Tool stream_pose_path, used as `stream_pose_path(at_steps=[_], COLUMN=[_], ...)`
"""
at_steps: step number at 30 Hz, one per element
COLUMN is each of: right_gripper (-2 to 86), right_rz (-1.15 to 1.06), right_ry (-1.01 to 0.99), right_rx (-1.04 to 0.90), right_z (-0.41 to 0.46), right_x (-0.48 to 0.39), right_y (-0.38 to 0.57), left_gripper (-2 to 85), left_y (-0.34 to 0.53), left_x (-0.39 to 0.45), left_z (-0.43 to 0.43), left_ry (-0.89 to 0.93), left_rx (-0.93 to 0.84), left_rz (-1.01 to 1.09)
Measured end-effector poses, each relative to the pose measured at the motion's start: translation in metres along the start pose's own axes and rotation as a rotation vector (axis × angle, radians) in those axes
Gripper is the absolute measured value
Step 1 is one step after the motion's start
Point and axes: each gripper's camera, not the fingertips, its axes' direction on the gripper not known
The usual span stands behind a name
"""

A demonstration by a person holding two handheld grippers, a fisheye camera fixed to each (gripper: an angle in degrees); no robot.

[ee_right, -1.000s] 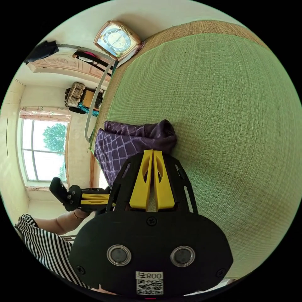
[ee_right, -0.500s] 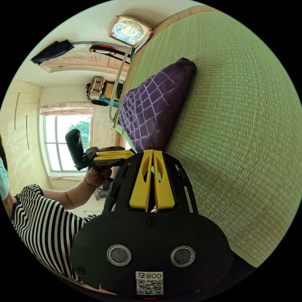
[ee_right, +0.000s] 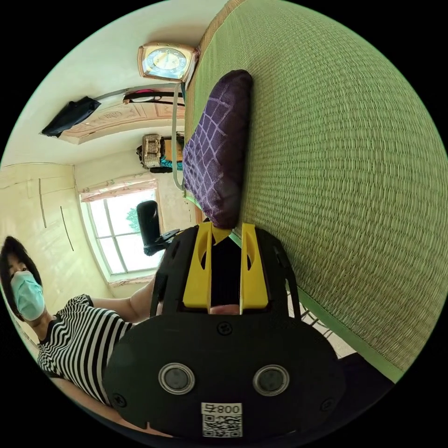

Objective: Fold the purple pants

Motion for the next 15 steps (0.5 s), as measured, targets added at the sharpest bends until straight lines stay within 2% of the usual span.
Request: stream_pose_path(at_steps=[15], right_gripper=[9.6], right_rz=[0.063], right_ry=[-0.139], right_rx=[0.007], right_z=[-0.012], right_x=[-0.006], right_y=[-0.025], left_gripper=[0.7], left_y=[0.03], left_x=[0.048], left_z=[-0.068], left_ry=[0.022], left_rx=[0.058], left_rz=[0.057])
